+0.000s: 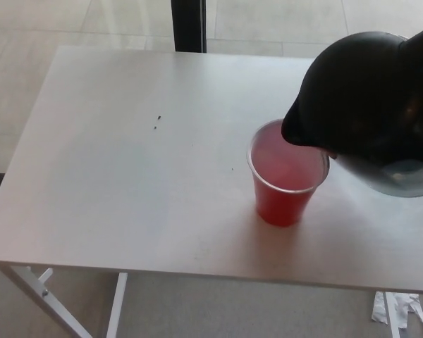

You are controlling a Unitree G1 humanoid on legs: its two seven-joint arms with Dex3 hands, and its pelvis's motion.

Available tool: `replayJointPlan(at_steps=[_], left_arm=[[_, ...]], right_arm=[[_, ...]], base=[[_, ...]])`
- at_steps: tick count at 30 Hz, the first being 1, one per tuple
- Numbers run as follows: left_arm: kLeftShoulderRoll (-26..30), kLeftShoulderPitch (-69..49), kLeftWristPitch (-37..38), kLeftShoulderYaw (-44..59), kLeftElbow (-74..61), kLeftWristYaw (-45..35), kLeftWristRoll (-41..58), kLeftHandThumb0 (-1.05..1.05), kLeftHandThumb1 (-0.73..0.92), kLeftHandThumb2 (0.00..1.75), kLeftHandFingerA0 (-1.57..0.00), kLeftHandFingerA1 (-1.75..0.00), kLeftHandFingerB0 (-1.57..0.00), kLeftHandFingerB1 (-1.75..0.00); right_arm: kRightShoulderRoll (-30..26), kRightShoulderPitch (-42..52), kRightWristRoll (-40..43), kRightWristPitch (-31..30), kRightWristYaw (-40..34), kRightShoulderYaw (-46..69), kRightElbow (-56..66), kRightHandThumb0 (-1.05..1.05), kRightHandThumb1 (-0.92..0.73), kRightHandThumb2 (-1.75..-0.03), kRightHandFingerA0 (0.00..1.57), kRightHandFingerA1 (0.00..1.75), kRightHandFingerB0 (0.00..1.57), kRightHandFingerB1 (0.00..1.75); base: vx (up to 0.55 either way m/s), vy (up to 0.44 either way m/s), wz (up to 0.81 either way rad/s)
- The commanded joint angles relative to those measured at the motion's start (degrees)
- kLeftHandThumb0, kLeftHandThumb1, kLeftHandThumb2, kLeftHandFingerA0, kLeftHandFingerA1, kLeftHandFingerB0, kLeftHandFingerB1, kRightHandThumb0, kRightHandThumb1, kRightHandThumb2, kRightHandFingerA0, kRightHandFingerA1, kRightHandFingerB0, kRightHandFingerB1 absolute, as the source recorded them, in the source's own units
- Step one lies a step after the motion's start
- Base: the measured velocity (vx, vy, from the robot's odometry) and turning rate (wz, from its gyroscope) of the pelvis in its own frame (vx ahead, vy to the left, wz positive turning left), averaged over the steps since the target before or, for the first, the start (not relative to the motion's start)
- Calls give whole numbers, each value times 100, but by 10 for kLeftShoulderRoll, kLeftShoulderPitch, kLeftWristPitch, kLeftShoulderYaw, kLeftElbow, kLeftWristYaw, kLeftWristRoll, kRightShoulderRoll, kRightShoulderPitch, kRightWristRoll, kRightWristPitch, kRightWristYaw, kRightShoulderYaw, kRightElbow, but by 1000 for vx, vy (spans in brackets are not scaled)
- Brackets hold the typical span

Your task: The robot uses its right hand to lift up a kettle kept on the middle of the desk by its handle and tilt it into a glass kept next to it to pour out water

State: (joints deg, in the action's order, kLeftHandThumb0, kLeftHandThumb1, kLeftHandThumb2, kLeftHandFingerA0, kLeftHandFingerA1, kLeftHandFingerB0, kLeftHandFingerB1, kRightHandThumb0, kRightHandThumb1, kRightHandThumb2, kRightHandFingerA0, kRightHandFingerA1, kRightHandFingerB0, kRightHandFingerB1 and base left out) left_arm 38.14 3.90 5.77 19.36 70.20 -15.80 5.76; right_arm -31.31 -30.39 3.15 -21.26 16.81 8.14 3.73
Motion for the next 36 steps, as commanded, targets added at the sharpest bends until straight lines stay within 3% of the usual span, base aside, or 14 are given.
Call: replayJointPlan(at_steps=[1, 2, 3, 4, 7, 8, 10, 11, 12, 15, 16, 21, 22, 36], left_arm=[[13, -1, -2, -1, 1, 1, -1, -75, 90, 67, -72, -57, -51, -53], [13, 0, -4, -1, 2, 2, -1, -75, 90, 67, -73, -58, -52, -53], [14, 1, -7, -1, 1, 2, -1, -75, 90, 67, -74, -58, -52, -53], [13, 0, -5, 0, 1, 2, 0, -75, 90, 67, -73, -58, -51, -54], [13, 0, -4, 0, 0, 0, 1, -75, 91, 67, -72, -58, -51, -53], [14, -1, -4, -4, -3, 4, -3, -75, 91, 67, -73, -57, -51, -52], [14, 0, -3, 0, -3, 2, 2, -75, 91, 67, -72, -57, -51, -53], [14, -1, -2, 1, -4, 3, 3, -75, 91, 67, -71, -57, -51, -53], [14, 1, -4, 1, -2, 3, 3, -75, 91, 67, -72, -56, -51, -52], [15, 4, -6, 2, 1, 4, 3, -75, 90, 67, -73, -56, -52, -52], [16, 5, -5, 2, 1, 6, 2, -75, 90, 67, -72, -56, -51, -51], [17, 5, -1, 1, 0, 5, 1, -76, 91, 67, -72, -55, -51, -51], [19, 3, -2, 1, -4, 2, 1, -76, 91, 67, -70, -56, -51, -52], [22, -4, -1, -2, -9, -1, -1, -77, 92, 67, -69, -54, -50, -50]], right_arm=[[-15, -24, -8, 36, 25, -14, 10, -11, -45, -130, 94, 175, 82, 163], [-15, -25, -7, 33, 26, -14, 11, -11, -46, -128, 94, 175, 83, 163], [-15, -29, -9, 25, 26, -17, 11, -16, -50, -116, 124, 142, 106, 130], [-16, -32, -13, 30, 28, -19, 8, -9, -54, -111, 91, 175, 76, 167], [-27, -36, -32, 61, 34, -34, -1, -14, -58, -102, 91, 175, 75, 166], [-31, -41, -40, 67, 35, -42, -8, -13, -50, -117, 91, 175, 80, 161], [-36, -42, -49, 78, 35, -49, -12, -13, -48, -121, 92, 174, 83, 159], [-36, -44, -45, 95, 42, -50, -22, -14, -48, -117, 121, 140, 105, 129], [-40, -45, -49, 101, 44, -54, -25, -10, -47, -124, 90, 174, 82, 160], [-53, -48, -65, 109, 50, -67, -27, -11, -45, -125, 89, 174, 81, 161], [-55, -51, -64, 107, 53, -68, -28, -13, -46, -118, 120, 141, 105, 130], [-65, -57, -75, 107, 59, -76, -33, -15, -48, -116, 120, 141, 103, 129], [-64, -59, -75, 111, 59, -77, -40, -9, -47, -120, 92, 171, 83, 155], [-56, -93, -138, 21, 48, -108, -20, -12, -51, -112, 82, 172, 76, 155]], base=[[0, 0, 0], [0, 0, 0], [0, 0, 0], [0, 0, 0], [0, 0, 0], [0, 0, 0], [0, 0, 0], [0, 0, 0], [0, 0, 0], [0, 0, 0], [0, 0, 0], [0, 0, 0], [0, 0, 0], [0, 0, 0]])
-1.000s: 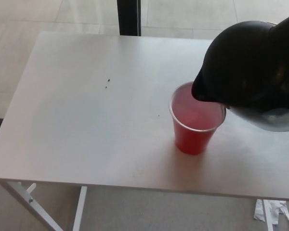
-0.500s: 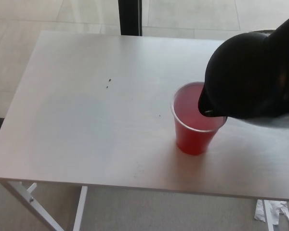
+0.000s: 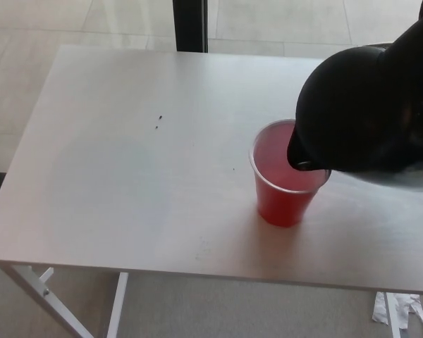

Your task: The robot uses its right hand to lift up a kettle kept on the middle of the desk by its handle and tilt it into a glass kept next to it to pour out water

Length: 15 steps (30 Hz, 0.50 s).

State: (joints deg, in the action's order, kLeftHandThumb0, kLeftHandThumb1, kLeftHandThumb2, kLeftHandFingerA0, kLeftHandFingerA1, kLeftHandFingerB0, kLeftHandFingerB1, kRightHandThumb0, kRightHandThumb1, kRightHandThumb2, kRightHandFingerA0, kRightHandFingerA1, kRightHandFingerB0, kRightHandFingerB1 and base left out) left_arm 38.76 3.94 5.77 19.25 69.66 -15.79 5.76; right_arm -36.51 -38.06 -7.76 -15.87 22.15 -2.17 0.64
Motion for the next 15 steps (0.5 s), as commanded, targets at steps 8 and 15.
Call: replayJointPlan(at_steps=[8, 15], left_arm=[[18, 4, -6, 0, -4, 1, 0, -79, 91, 67, -71, -55, -52, -51], [18, 7, -1, -2, -6, 0, -1, -78, 92, 67, -71, -57, -51, -52]], right_arm=[[-22, -54, -109, -90, 6, -54, 18, -20, -57, -98, 87, 171, 85, 106], [-68, -71, -189, -98, 49, -124, 53, -15, -54, -88, 104, 172, 73, 125]], base=[[0, 0, 0], [0, 0, 0]])
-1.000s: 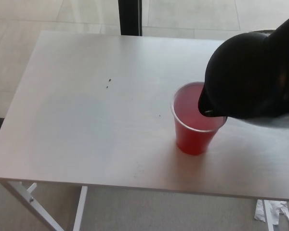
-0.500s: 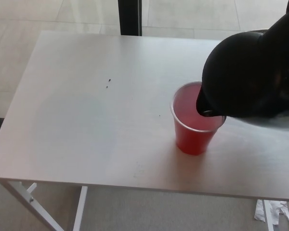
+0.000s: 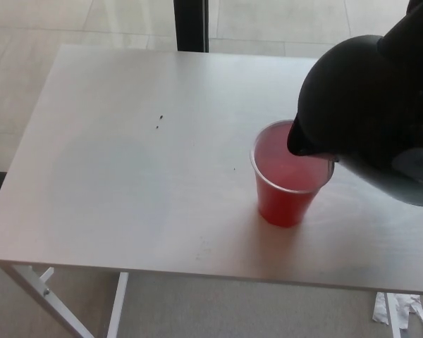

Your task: The robot uses its right hand to lift up a kettle kept on the middle of the desk by its handle and tilt it into a glass kept next to it to pour out water

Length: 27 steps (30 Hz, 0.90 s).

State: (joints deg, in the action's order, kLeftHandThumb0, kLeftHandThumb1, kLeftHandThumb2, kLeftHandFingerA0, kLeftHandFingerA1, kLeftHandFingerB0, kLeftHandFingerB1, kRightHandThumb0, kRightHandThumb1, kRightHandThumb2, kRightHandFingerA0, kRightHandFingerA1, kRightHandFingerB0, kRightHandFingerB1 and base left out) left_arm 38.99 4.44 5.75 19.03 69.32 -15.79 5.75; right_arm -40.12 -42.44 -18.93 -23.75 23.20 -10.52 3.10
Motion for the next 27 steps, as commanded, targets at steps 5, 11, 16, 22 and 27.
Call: replayJointPlan(at_steps=[5, 11, 16, 22, 27], left_arm=[[17, 11, -9, 0, -2, 0, 1, -77, 92, 67, -72, -55, -51, -50], [19, 19, -16, -1, 0, -2, 0, -78, 92, 68, -69, -54, -50, -50], [18, 19, -16, -1, -3, -1, 0, -77, 92, 67, -70, -53, -51, -50], [22, 21, -20, -4, -3, -1, -1, -79, 92, 67, -70, -53, -51, -50], [23, 20, -21, -6, -4, -1, -2, -80, 92, 68, -69, -53, -52, -49]], right_arm=[[-44, -38, -101, -9, 47, -65, 35, -30, -58, -68, 91, 166, 78, 62], [-60, -23, -134, 111, 20, -94, 37, -32, -60, -89, 89, 175, 67, 167], [-56, -20, -133, 124, 22, -90, 46, -28, -61, -89, 114, 173, 74, 134], [-41, -47, -165, 60, 84, -102, 80, -33, -60, -90, 90, 173, 82, 86], [-35, -61, -191, 38, 120, -111, 92, -36, -64, -88, 91, 175, 76, 134]], base=[[0, 0, 0], [0, 0, 0], [0, 0, 0], [0, 0, 0], [0, 0, 0]])
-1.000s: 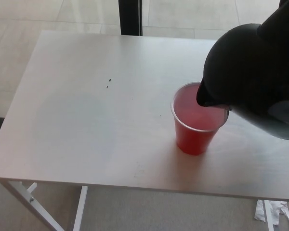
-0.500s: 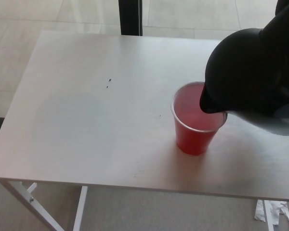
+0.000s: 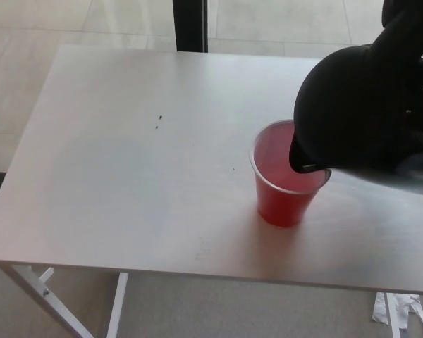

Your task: The robot uses its right hand to lift up a kettle kept on the middle of the desk by its handle and tilt it into a glass kept next to it to pour out water

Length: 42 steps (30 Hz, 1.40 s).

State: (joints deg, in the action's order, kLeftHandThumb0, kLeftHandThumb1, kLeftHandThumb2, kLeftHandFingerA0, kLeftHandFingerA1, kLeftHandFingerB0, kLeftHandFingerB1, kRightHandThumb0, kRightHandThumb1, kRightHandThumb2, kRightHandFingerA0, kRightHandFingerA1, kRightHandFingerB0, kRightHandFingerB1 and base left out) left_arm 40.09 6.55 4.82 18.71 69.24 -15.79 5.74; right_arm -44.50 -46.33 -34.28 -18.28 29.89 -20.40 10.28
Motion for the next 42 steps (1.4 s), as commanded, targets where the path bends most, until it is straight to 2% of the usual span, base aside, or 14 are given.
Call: replayJointPlan(at_steps=[1, 4, 8, 10, 11, 13, 14, 16, 24, 25, 27, 29, 30, 42], left_arm=[[12, -1, -13, -4, -4, 1, -3, -80, 92, 68, -69, -53, -52, -49], [12, -6, -7, -5, -7, 0, -4, -80, 92, 68, -68, -54, -51, -50], [11, -4, -8, -5, -5, -1, -3, -82, 92, 68, -67, -53, -52, -49], [9, -2, -11, -4, -5, 1, -2, -77, 71, 111, -63, -65, -49, -62], [9, -4, -10, -3, -7, 0, 0, -80, 92, 67, -69, -56, -53, -52], [9, -7, -6, -8, -11, 1, -5, -81, 92, 69, -71, -55, -54, -50], [10, -4, -11, -10, -10, 3, -7, -76, 72, 111, -64, -64, -50, -61], [11, -3, -12, -11, -11, 1, -7, -79, 92, 70, -70, -55, -52, -51], [10, -2, -15, -13, -17, 1, -1, -76, 71, 111, -63, -64, -50, -62], [11, 1, -17, -12, -12, 3, -1, -79, 92, 68, -68, -53, -52, -49], [12, -2, -14, -15, -16, -1, -3, -80, 92, 69, -67, -55, -52, -50], [12, -4, -13, -18, -23, -2, -5, -75, 72, 112, -62, -65, -48, -61], [12, -4, -13, -17, -24, -3, -5, -80, 92, 69, -67, -56, -52, -51], [12, 2, -15, -19, -21, -1, -5, -80, 92, 69, -68, -56, -54, -52]], right_arm=[[10, -23, -42, -19, 56, -13, 22, -36, -64, -88, 91, 175, 76, 134], [20, -40, -71, -54, 95, -27, 41, -39, -72, -68, 92, 175, 77, 78], [28, -66, -126, -74, 149, -57, 49, -43, -72, -69, 88, 175, 69, 151], [34, -66, -141, -78, 147, -63, 50, -42, -69, -74, 91, 175, 73, 150], [37, -66, -148, -82, 150, -65, 53, -41, -67, -75, 91, 175, 73, 145], [39, -65, -162, -80, 160, -71, 61, -42, -68, -69, 86, 169, 71, 110], [40, -64, -165, -79, 166, -72, 64, -43, -70, -70, 84, 163, 69, 89], [41, -61, -169, -72, 169, -70, 64, -42, -71, -69, 86, 163, 74, 85], [50, -88, -209, -59, 243, -88, 64, -45, -77, -64, 87, 167, 70, 117], [57, -93, -214, -60, 250, -91, 71, -48, -72, -68, 87, 168, 59, 84], [66, -100, -228, -56, 259, -99, 77, -48, -72, -71, 91, 162, 71, 87], [81, -100, -235, -45, 252, -101, 81, -46, -69, -76, 97, 154, 76, 82], [84, -104, -240, -45, 261, -104, 80, -46, -70, -78, 96, 153, 76, 80], [164, -141, -308, -37, 369, -150, 88, -46, -66, -74, 100, 157, 74, 72]], base=[[0, 0, 0], [0, 0, 0], [0, 0, 0], [0, 0, 0], [0, 0, 0], [0, 0, 0], [0, 0, 0], [0, 0, 0], [0, 0, 0], [0, 0, 0], [0, 0, 0], [0, 0, 0], [0, 0, 0], [0, 0, 0]])
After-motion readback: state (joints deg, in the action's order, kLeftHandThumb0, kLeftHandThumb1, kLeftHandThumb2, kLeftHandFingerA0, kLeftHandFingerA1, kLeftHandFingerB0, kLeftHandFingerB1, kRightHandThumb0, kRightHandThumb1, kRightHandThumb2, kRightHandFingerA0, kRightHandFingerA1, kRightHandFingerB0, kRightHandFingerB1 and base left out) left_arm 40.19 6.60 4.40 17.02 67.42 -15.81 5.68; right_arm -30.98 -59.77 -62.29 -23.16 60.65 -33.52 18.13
